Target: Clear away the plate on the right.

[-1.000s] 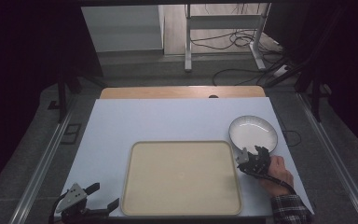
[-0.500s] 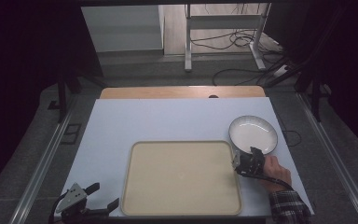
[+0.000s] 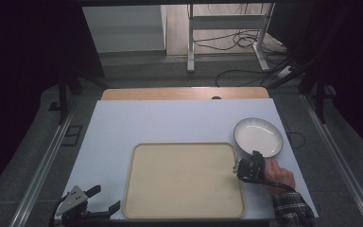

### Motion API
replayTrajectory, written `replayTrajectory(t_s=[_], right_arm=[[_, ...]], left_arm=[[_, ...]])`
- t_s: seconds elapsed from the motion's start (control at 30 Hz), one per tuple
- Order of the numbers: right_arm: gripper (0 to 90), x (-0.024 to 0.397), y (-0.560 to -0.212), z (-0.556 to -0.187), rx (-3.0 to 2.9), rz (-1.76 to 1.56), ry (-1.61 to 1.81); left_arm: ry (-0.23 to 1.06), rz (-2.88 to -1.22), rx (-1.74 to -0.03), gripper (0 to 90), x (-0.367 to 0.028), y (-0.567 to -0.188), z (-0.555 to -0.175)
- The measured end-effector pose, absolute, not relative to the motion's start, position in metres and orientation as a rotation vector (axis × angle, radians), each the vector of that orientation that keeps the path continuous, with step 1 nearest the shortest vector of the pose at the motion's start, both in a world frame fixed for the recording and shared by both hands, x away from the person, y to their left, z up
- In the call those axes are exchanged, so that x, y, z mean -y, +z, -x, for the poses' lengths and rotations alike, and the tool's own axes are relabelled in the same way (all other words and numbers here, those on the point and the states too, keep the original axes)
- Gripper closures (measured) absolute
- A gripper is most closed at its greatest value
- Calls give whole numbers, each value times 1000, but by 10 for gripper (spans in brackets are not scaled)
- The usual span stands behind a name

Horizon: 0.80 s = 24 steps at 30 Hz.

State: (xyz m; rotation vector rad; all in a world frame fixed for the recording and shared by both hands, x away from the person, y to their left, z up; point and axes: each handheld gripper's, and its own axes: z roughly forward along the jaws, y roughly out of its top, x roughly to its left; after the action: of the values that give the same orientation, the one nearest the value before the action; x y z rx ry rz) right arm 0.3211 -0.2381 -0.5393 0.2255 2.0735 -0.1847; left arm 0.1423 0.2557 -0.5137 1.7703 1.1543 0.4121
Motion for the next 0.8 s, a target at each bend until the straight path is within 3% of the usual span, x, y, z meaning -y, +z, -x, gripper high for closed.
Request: replayTrajectory(t_s=[0.8], right_arm=[[773, 213, -523, -286, -2023, -114, -88]], left_arm=[[410, -1766, -1160, 49, -256, -514, -143]])
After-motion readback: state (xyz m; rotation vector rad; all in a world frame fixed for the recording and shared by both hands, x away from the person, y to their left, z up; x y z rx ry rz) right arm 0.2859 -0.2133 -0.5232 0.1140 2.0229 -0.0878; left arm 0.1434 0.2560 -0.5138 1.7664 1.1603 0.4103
